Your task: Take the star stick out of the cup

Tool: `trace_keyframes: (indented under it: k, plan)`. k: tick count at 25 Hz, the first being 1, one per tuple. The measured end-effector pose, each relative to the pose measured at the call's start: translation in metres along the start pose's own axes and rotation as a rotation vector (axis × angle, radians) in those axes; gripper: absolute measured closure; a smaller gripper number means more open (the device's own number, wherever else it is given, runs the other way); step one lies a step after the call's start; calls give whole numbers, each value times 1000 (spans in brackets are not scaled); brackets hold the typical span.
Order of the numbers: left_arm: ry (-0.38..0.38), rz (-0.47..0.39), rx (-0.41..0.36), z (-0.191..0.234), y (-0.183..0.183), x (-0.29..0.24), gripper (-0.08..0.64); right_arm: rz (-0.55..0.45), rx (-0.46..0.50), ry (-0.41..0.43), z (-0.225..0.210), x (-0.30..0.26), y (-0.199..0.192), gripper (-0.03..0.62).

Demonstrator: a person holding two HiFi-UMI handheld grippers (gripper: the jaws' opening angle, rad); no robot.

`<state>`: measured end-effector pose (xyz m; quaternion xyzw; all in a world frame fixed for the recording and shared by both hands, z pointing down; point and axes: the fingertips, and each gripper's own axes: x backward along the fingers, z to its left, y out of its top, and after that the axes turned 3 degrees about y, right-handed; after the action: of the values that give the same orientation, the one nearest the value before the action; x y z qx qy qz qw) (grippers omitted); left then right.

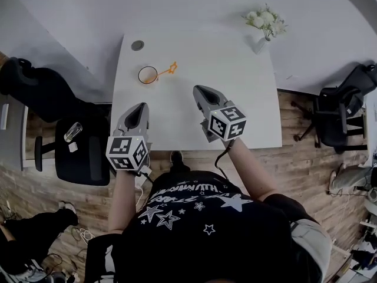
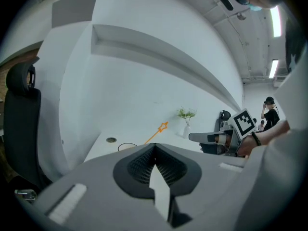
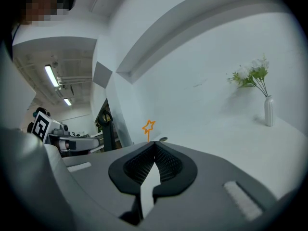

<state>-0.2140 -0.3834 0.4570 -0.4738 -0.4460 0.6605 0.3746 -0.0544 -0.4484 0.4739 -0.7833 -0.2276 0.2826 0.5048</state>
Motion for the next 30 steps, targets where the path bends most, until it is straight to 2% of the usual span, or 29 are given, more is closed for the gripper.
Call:
trace_keyframes:
  k: [8, 9, 11, 20, 24, 30]
  plan:
    - [-8, 7, 5, 33, 6, -32, 557, 71, 23, 22, 1, -62, -8, 575]
    - [-7, 7, 6, 37, 7, -35, 557, 78, 26, 29, 1, -68, -9, 570]
    - [-3, 9, 9, 45, 8, -41, 557, 96, 28, 45, 2, -80, -12, 518]
    - [11, 25, 21, 72, 5, -54, 557, 105, 22, 102, 11, -119, -21, 477]
    - [11, 30, 24, 77, 3, -57, 557, 94, 27, 115, 15, -128, -20, 479]
    - [8, 39, 21, 80, 1, -59, 557, 85, 26, 119, 18, -132, -19, 525]
